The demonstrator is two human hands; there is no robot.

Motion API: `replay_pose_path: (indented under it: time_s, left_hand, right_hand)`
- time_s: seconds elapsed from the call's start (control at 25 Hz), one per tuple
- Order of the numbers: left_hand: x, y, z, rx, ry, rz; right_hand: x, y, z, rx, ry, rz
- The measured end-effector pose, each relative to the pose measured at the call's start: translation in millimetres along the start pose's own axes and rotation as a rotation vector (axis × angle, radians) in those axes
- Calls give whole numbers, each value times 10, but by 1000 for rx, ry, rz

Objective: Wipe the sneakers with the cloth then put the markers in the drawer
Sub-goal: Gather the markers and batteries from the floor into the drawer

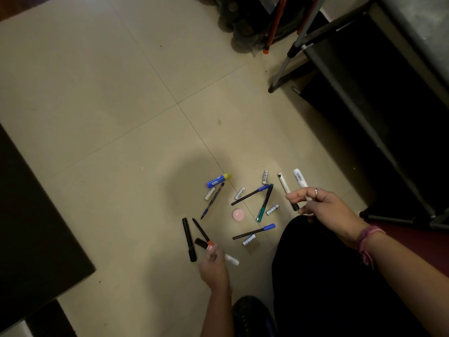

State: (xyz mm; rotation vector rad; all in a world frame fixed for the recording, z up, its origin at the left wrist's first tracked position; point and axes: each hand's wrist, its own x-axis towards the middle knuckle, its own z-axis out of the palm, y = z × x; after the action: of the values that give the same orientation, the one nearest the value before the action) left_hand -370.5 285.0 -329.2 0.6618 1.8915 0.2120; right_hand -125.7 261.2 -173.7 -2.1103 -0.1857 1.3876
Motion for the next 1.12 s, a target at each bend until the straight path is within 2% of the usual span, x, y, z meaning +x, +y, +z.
replay_pose_path:
  time_s: [0.12, 0.24, 0.32, 0.44, 0.52, 0.56, 0.6, 0.64, 0.76, 0.8, 0.84, 0.96, 1.04, 1.12]
  left_hand:
    - [-342, 445, 246, -265, -178, -48]
    - [-780, 862, 445, -403, -449, 33]
    - [-1076, 1094, 517, -361, -583, 121]
    - [-1351, 1287, 547, -168, -839, 291]
    - [-1279, 1300, 494, -3, -988, 349]
    - [-1155, 1276, 446, 79, -1007, 374]
    - [-994, 1234, 396, 138, -967, 398]
    - [-800, 1173, 342, 170, -851, 411]
    - [-85, 853, 140, 322, -275, 356]
    - [158, 700, 55, 414, -154, 327]
    - [376, 534, -41, 528, -101, 293]
    - [865, 47, -295, 842, -159, 211]
    - [1012, -146, -346, 927, -280, 201]
    - [1065, -209, -327, 950, -325, 202]
  right_hand:
    - [-6, -25, 34, 80, 18, 15]
    - [5, -4, 54, 136, 27, 22]
    - [-3, 0, 69, 168, 4, 27]
    - [-46, -48, 88, 287, -65, 29]
    - [-58, -80, 78, 334, -58, 44]
    - [-46, -79, 67, 321, -31, 51]
    - [-23, -67, 49, 290, 6, 60]
    - [-12, -77, 33, 263, 41, 72]
    - [1, -105, -7, 268, 96, 81]
    - [-3, -112, -19, 275, 96, 74]
    - [-4, -115, -25, 276, 90, 72]
    - [0, -110, -24, 262, 88, 83]
    - [10, -101, -30, 256, 85, 91]
    - [24, -96, -39, 275, 92, 95]
